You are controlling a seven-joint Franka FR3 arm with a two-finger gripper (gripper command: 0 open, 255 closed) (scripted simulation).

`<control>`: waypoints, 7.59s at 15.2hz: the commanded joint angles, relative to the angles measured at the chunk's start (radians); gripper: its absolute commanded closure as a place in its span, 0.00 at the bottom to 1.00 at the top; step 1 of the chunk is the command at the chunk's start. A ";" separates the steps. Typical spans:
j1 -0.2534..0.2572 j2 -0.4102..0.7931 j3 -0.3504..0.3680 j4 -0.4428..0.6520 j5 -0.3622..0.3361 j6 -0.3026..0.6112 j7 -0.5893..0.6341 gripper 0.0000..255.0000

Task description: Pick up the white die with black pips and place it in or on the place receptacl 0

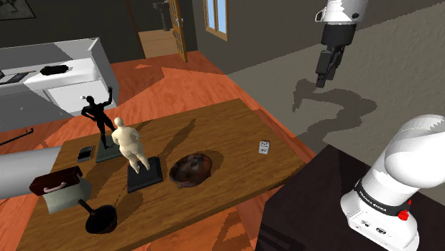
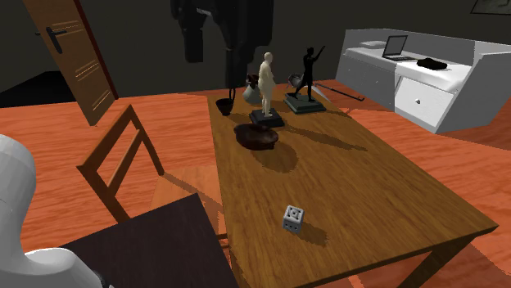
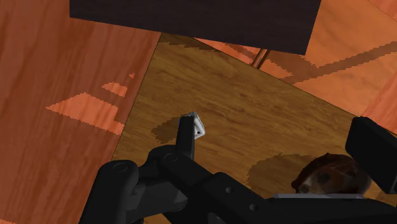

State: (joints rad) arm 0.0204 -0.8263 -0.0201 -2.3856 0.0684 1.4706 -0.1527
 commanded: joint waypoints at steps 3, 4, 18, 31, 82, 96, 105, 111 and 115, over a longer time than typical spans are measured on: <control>-0.001 0.012 0.006 -0.058 0.000 0.075 0.001 0.00; -0.001 0.021 0.009 -0.084 0.000 0.114 0.002 0.00; -0.002 0.344 0.050 -0.313 0.003 0.705 0.016 0.00; -0.014 0.913 0.067 -0.230 -0.047 1.225 0.067 0.00; -0.011 0.838 0.062 -0.173 -0.058 1.102 0.081 1.00; 0.026 0.752 0.106 -0.100 -0.050 0.944 0.157 1.00; 0.132 0.907 0.214 0.088 -0.084 0.911 0.394 1.00; 0.209 1.040 0.257 0.262 -0.131 0.864 0.541 1.00; 0.267 1.139 0.272 0.401 -0.165 0.820 0.629 1.00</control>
State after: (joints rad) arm 0.2718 0.2794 0.2494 -2.0321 -0.0858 2.3060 0.4522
